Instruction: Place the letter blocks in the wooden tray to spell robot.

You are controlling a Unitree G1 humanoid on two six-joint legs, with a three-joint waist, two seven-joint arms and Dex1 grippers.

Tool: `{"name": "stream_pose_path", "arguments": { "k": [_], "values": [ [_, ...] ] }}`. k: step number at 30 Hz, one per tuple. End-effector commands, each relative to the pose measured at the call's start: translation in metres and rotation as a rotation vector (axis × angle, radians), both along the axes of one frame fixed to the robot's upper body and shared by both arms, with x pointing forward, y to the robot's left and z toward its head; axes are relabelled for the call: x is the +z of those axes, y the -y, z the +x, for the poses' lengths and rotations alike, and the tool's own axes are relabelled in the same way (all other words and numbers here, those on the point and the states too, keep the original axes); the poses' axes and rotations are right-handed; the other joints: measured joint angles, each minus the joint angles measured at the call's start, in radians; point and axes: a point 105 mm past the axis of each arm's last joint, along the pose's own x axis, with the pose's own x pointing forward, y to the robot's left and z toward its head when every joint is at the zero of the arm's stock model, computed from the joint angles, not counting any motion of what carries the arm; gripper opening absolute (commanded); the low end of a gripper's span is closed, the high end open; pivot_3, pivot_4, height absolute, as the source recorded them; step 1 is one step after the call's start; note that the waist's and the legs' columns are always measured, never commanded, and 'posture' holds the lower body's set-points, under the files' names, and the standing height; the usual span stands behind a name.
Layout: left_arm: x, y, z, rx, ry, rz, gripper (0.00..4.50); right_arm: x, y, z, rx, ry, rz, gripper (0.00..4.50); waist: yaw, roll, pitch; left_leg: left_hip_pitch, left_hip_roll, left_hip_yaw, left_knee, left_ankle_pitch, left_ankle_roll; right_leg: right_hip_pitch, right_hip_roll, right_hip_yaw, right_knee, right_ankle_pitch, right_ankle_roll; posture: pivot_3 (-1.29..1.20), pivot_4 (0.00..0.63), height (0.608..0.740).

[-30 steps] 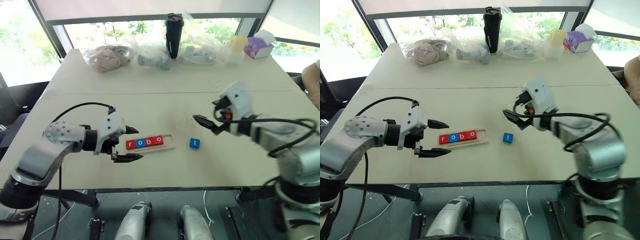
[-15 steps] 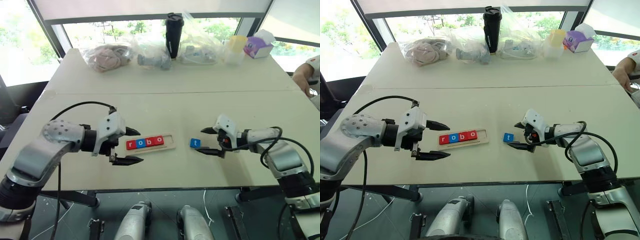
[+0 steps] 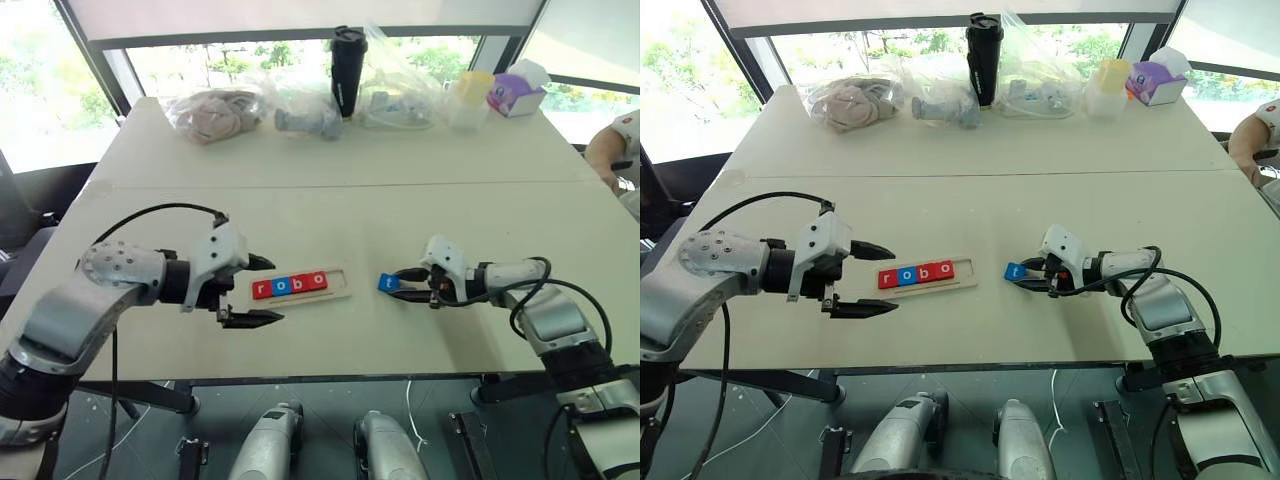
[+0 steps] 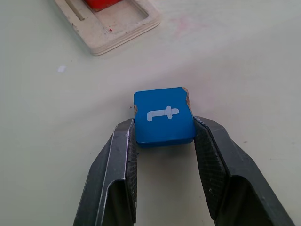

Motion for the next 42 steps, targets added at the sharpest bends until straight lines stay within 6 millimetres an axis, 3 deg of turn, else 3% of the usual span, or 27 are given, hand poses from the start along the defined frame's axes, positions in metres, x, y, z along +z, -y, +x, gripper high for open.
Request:
{"name": "stream_pose_path", "arguments": {
  "k": [1, 5, 9, 14, 42],
  "values": [
    [0.012, -0.01, 0.003, 0.016, 0.048, 0.009, 4.5, 0.04, -0.022, 0.008, 0.073, 0.109, 0.047, 1.14, -0.004, 0.0, 0.0, 0.0, 0.0, 0.0, 0.0, 0.0, 0.0, 0.0, 0.0, 0.0, 0.0, 0.0, 0.0, 0.0, 0.15, 0.74],
    [0.008, -0.016, 0.002, 0.018, 0.036, 0.03, 4.5, 0.059, -0.063, 0.006, 0.231, 0.125, 0.066, 1.14, -0.007, 0.0, 0.0, 0.0, 0.001, 0.001, 0.0, 0.0, 0.0, -0.001, 0.001, 0.001, 0.002, 0.0, 0.0, 0.0, 0.15, 0.74],
    [0.006, -0.015, 0.004, 0.03, 0.044, 0.022, 4.5, 0.052, -0.082, 0.008, 0.323, 0.106, 0.0, 1.14, 0.002, 0.0, 0.0, 0.0, 0.0, 0.001, -0.001, 0.0, 0.0, -0.003, 0.001, 0.001, 0.002, 0.001, 0.001, 0.0, 0.15, 0.74],
    [0.004, -0.01, 0.001, 0.034, 0.05, 0.009, 4.5, 0.036, -0.083, 0.011, 0.394, 0.079, -0.106, 1.14, 0.009, 0.0, 0.0, 0.0, -0.002, 0.001, 0.001, 0.0, -0.001, -0.004, -0.001, 0.001, 0.002, 0.001, 0.001, 0.0, 0.15, 0.74],
    [0.008, -0.005, -0.003, 0.061, 0.085, -0.026, 4.5, 0.023, -0.091, 0.035, 0.429, 0.034, -0.106, 1.14, -0.003, 0.0, 0.0, 0.001, -0.002, 0.0, 0.0, 0.002, -0.004, -0.004, 0.0, 0.001, 0.01, 0.002, 0.003, 0.0, 0.15, 0.74]
  ]
}}
